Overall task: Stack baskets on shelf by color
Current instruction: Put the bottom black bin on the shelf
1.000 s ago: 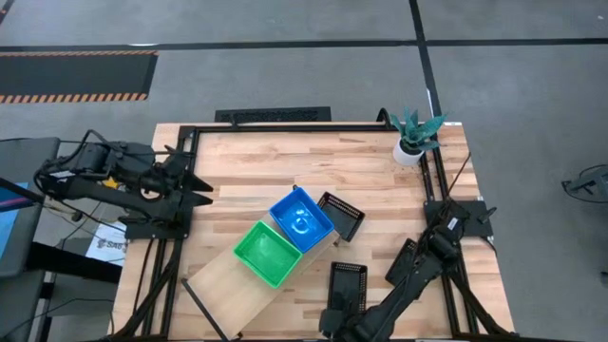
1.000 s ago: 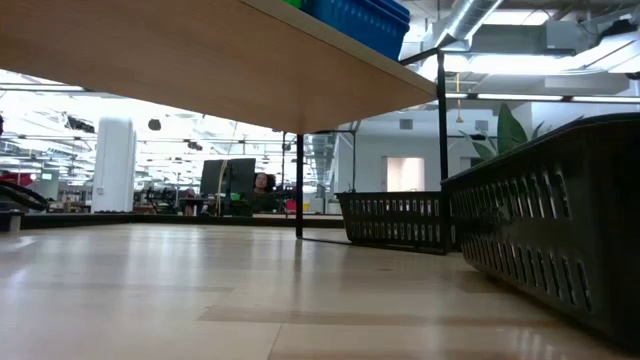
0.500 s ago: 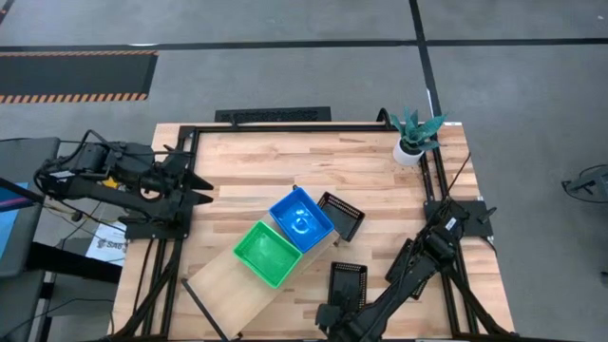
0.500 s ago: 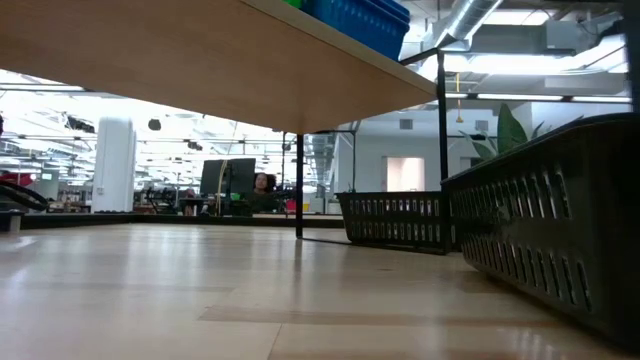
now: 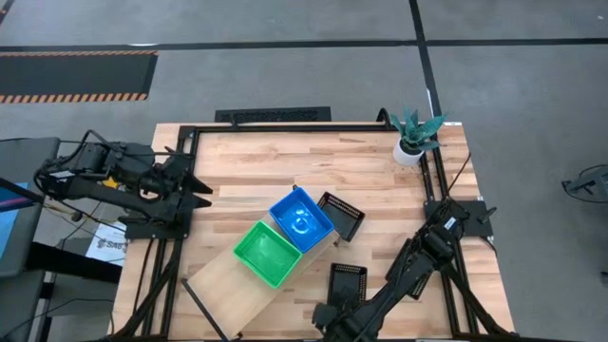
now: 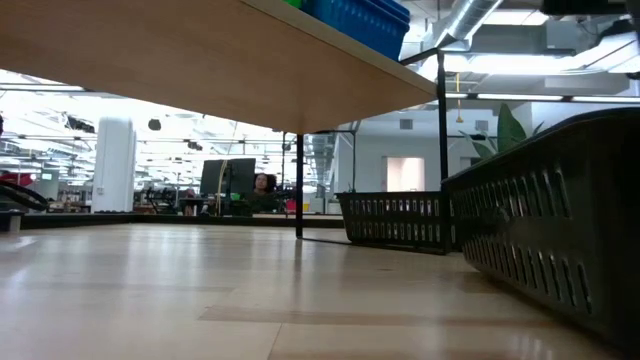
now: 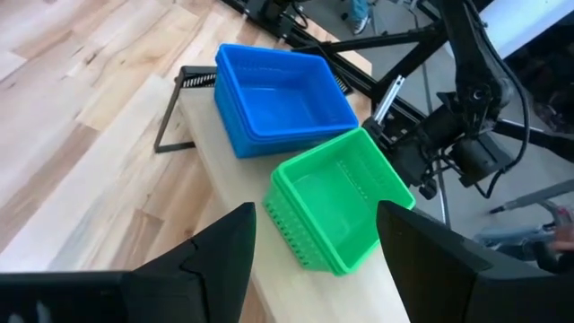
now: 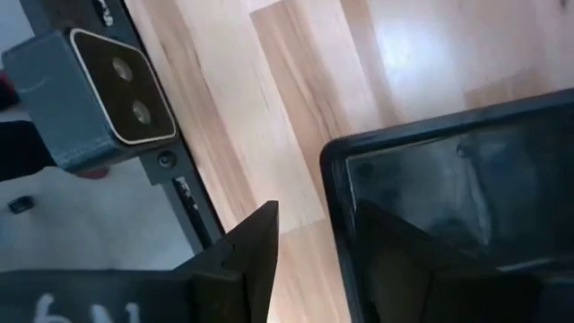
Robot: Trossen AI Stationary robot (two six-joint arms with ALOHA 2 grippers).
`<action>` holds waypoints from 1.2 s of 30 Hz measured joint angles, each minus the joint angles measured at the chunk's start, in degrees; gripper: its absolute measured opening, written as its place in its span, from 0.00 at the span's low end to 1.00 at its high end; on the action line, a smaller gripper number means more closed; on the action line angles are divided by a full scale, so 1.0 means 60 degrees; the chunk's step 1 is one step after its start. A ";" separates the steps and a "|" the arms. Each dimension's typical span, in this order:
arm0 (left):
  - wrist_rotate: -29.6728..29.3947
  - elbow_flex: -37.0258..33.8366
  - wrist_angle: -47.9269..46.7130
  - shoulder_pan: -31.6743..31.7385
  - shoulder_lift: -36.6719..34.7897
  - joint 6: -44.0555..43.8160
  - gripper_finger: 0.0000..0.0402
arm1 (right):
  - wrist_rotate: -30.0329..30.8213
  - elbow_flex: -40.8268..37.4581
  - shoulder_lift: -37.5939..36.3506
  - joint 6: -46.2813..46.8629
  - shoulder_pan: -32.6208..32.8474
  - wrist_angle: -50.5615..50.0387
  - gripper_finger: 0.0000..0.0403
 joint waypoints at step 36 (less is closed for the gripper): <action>0.0307 0.3081 -0.0675 0.0000 -0.0011 0.0246 0.55 | 0.0885 0.1395 -0.3446 -0.5148 -0.0730 0.8819 0.01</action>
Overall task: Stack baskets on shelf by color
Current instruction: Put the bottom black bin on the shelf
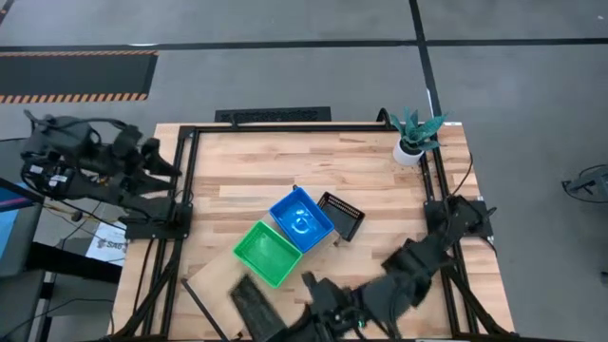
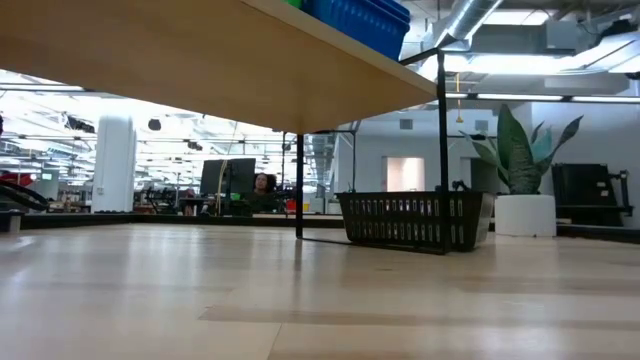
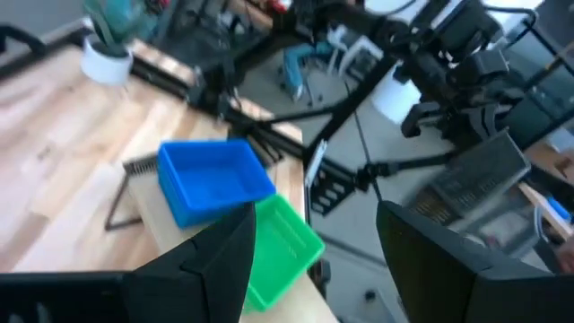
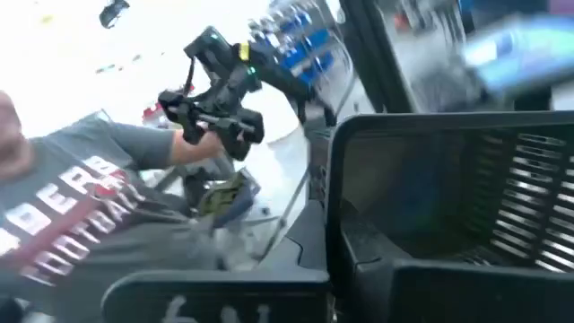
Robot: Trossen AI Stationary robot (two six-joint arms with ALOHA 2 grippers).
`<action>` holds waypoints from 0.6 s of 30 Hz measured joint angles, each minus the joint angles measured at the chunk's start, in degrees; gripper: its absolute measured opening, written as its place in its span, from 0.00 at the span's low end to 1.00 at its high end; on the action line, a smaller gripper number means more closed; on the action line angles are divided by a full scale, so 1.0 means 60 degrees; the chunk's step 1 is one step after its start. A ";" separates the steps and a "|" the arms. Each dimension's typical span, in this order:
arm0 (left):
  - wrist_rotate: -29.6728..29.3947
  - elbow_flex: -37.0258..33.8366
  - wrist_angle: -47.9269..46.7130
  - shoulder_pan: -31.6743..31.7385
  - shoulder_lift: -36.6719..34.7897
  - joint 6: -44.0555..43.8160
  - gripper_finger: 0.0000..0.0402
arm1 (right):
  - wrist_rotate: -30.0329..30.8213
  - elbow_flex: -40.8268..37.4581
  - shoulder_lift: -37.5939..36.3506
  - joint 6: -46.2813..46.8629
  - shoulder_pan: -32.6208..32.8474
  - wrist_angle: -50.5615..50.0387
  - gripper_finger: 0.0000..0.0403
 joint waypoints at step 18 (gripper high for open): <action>-0.3296 0.0835 0.0000 0.0000 0.0004 -0.0991 0.55 | -0.2916 0.0000 0.0003 -0.6965 -0.2188 -0.2909 0.02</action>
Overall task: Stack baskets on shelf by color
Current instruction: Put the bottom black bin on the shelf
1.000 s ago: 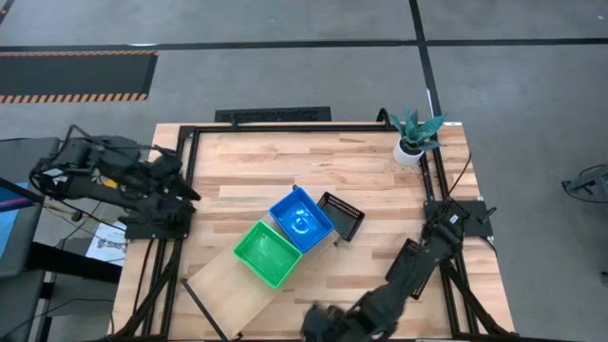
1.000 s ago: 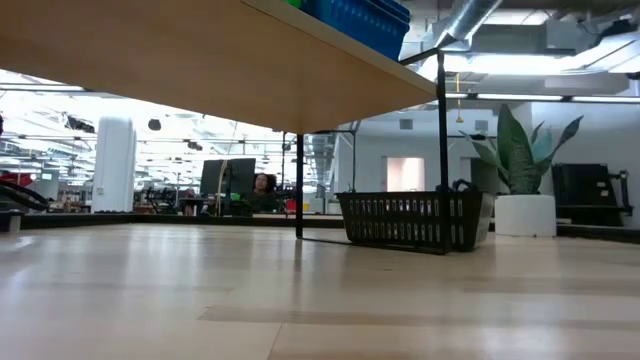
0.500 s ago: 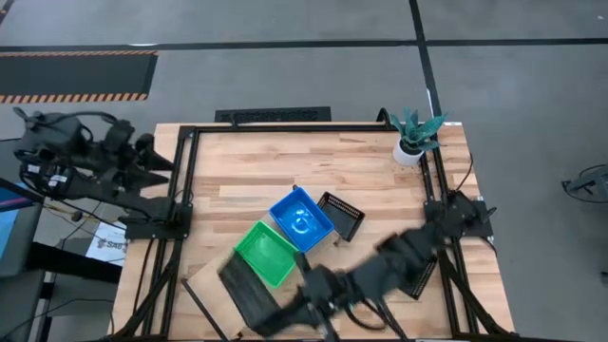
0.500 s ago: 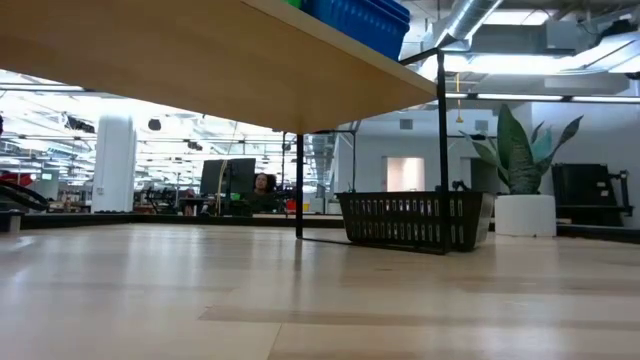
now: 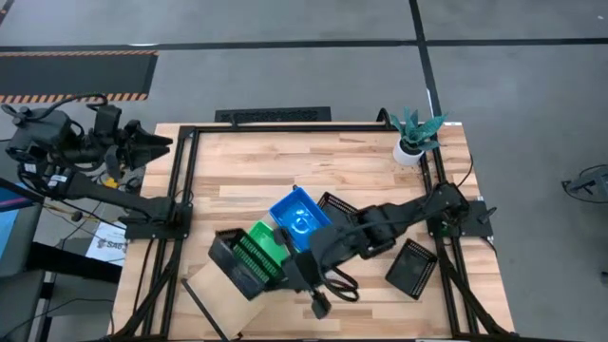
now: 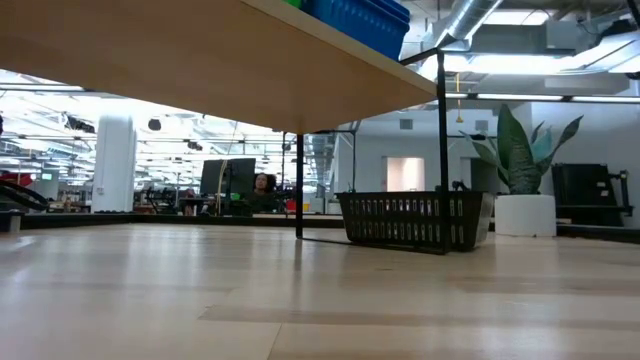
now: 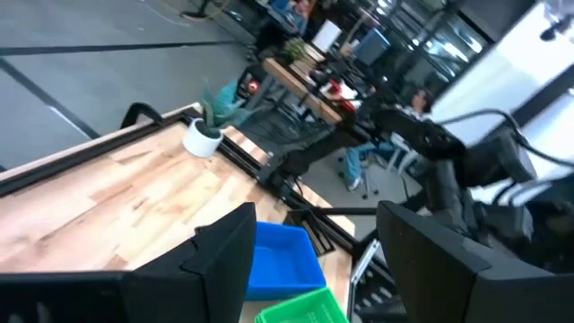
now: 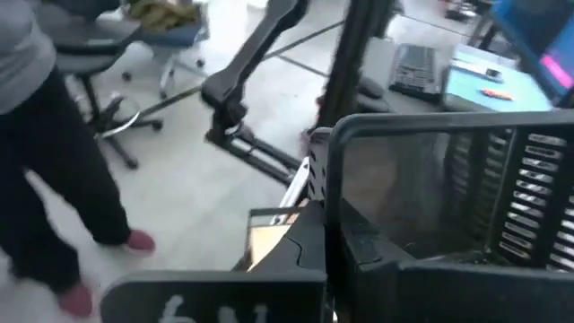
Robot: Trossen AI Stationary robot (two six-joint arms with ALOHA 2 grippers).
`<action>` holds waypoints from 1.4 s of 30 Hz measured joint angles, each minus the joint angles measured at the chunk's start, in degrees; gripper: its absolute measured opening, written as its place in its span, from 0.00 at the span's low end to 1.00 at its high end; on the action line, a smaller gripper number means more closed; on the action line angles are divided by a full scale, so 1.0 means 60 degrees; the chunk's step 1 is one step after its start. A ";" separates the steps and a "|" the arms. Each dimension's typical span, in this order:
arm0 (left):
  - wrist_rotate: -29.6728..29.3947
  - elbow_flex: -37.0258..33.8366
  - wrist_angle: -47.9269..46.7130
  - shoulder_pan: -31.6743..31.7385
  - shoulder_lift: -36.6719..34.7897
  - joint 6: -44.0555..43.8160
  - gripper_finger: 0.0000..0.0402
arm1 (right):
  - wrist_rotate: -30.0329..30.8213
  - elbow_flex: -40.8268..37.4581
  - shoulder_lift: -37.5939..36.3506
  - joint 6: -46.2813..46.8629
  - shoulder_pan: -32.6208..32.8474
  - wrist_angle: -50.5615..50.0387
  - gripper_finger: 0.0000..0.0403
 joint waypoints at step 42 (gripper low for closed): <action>-0.1342 -0.0007 -0.0066 0.0001 0.0011 -0.0532 0.55 | 0.0588 0.0020 0.2004 -0.1293 0.0472 0.1596 0.03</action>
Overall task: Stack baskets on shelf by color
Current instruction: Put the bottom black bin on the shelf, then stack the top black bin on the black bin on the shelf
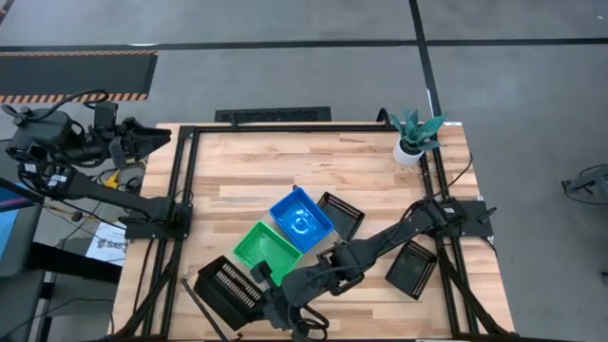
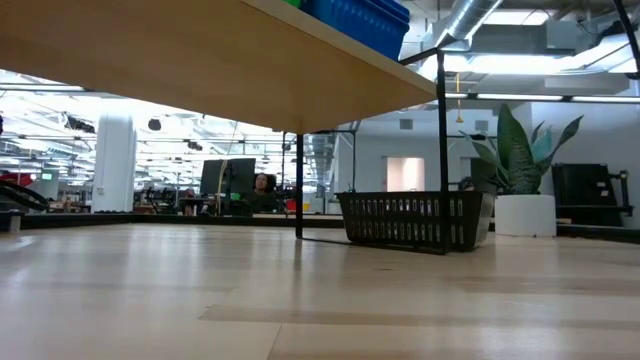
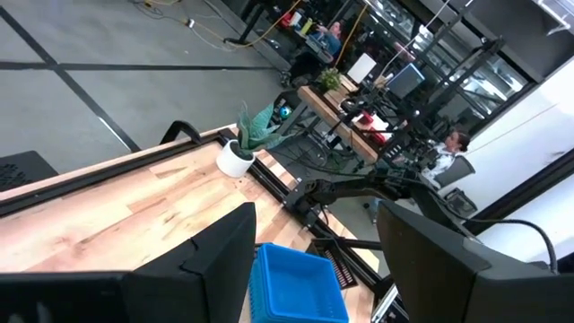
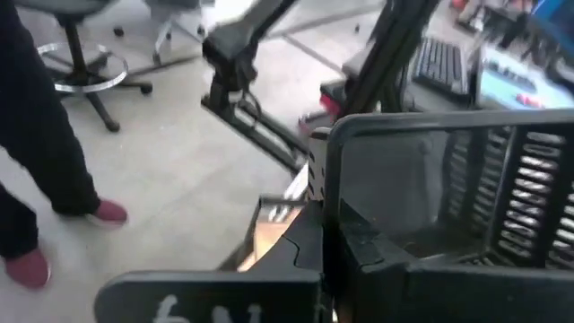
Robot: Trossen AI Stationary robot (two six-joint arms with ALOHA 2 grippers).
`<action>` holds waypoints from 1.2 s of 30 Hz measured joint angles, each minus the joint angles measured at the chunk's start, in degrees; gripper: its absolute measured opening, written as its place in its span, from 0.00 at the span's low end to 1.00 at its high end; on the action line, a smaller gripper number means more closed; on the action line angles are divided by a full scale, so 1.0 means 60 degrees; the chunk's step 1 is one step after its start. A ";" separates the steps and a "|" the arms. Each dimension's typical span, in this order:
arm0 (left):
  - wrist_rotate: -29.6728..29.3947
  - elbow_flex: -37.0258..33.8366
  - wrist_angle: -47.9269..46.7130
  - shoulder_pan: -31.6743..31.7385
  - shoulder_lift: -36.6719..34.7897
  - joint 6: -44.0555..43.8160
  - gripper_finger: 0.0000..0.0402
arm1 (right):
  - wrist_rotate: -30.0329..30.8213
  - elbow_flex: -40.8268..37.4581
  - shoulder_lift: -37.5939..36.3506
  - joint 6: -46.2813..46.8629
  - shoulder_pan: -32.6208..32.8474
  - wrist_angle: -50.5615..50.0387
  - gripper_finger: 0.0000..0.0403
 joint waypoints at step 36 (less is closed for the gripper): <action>0.0821 -0.0004 -0.0022 0.0003 0.0000 -0.0314 0.55 | 0.3086 0.0237 -0.2185 0.5297 0.0035 -0.3817 0.43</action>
